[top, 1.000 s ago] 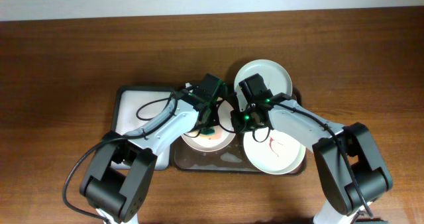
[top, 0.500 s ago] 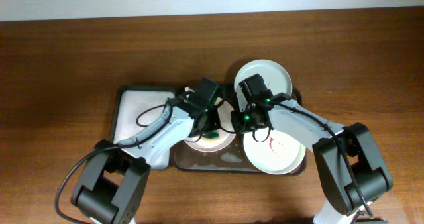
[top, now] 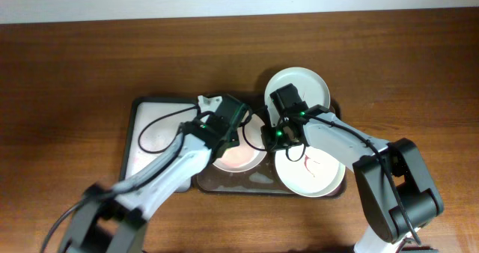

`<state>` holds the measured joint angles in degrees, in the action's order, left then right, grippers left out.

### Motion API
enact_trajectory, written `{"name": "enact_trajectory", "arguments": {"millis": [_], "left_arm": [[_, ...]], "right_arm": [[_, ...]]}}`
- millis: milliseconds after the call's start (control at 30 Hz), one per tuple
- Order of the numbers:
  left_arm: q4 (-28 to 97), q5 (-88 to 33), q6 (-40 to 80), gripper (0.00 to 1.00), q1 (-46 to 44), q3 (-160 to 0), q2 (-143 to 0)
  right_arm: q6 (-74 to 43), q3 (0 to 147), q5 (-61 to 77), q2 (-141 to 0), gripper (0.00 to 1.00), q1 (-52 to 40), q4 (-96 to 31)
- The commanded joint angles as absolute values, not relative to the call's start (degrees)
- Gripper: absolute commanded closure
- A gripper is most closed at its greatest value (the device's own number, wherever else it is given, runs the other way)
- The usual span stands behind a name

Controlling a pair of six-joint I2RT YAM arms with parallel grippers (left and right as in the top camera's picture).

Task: Clean dirty plates on tray and stack at the side
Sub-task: 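Scrub the pink plate with the sponge while the right gripper holds it, then carry the pink plate right off the tray and set it on the table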

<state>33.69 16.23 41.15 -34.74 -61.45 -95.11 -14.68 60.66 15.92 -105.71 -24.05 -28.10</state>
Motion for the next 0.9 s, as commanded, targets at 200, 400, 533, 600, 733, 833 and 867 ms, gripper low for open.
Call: {"name": "enact_trajectory", "arguments": {"millis": [200,400,533,600,733,833,867], "left_arm": [[42.15,8.69,22.72,1.0,-24.21,-62.17,-83.42],[43.27,-2.39,12.82,1.0,-11.4,-61.91,-85.71],[43.44,-2.39,12.47,1.0,-8.25,-61.91,-90.59],[43.42,-2.42,12.25,1.0,-8.16,-61.91,-94.52],[43.09,-2.39,11.62,1.0,-8.16,-61.91,-101.21],[42.74,-2.35,9.39,1.0,-8.16,-61.91,-104.05],[42.68,-1.93,9.28,1.0,-8.08,-61.91,-104.49]], "right_arm": [[-14.02,61.3,15.88,-106.15,0.89,-24.36,-28.27],[-14.0,61.71,16.05,-105.82,0.96,-24.36,-28.6],[-12.16,64.27,15.7,-102.48,0.96,-24.36,-31.55],[-11.81,66.89,11.46,-99.31,0.96,-24.38,-35.24],[-10.76,68.95,1.78,-93.86,0.96,-24.43,-38.57],[-10.74,68.95,-4.75,-90.96,0.96,-24.91,-39.27],[-10.26,68.97,-7.81,-90.13,0.96,-25.82,-39.38]]}}
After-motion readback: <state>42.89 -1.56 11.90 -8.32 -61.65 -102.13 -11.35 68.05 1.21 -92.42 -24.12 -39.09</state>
